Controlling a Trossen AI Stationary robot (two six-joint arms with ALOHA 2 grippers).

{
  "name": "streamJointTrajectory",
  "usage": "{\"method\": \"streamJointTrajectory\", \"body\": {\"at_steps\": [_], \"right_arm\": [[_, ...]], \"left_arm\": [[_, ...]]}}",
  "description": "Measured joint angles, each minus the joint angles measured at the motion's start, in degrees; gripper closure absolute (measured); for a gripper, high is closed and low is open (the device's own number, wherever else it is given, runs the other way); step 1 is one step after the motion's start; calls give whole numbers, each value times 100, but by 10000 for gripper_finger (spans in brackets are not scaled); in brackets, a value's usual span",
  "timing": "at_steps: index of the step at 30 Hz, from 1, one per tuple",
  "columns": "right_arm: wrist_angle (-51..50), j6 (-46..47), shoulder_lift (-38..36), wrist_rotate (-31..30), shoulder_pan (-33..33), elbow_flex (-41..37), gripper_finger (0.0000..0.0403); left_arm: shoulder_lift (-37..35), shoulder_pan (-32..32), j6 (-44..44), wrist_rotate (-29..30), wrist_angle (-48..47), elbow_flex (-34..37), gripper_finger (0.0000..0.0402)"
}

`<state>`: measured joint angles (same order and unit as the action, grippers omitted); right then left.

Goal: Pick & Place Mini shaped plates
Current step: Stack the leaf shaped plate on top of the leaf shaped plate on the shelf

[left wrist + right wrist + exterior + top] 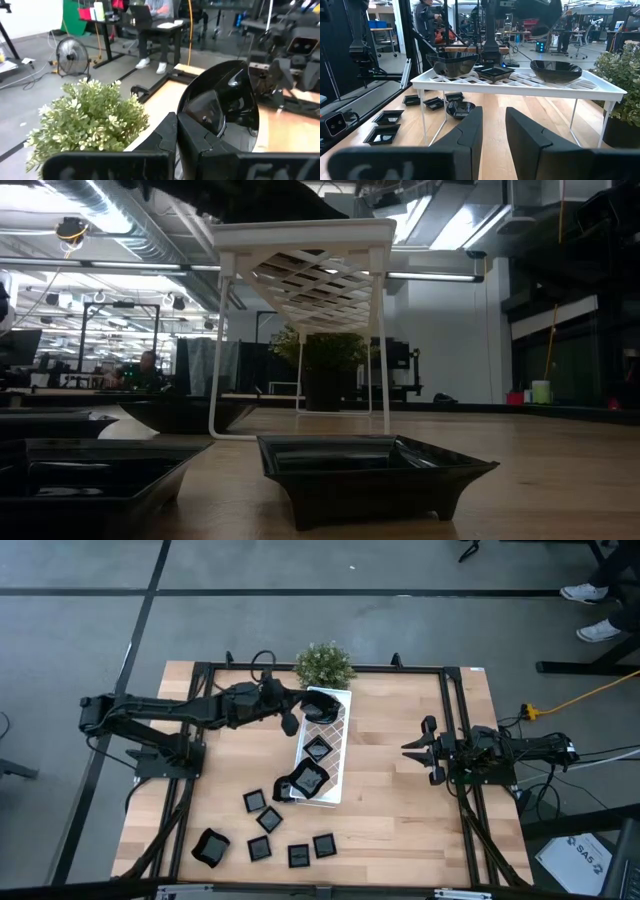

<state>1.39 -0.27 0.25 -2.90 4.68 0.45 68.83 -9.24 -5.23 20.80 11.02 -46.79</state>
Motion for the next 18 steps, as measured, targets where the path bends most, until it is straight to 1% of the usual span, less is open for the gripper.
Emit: {"method": "streamJointTrajectory", "body": {"at_steps": [4, 9, 15, 18], "right_arm": [[1, 1, 0, 0, 0, 0, 318], [1, 0, -1, 0, 0, 0, 318], [0, 0, -2, 0, 0, 0, 318], [2, 0, -2, 0, 0, 0, 318]], "left_arm": [[250, -30, -74, 6, -380, -360, 399], [535, -30, -102, 2, -526, -641, 399], [808, -163, -326, -95, -929, -764, 399], [888, -287, -500, -138, -960, -766, 398]]}}
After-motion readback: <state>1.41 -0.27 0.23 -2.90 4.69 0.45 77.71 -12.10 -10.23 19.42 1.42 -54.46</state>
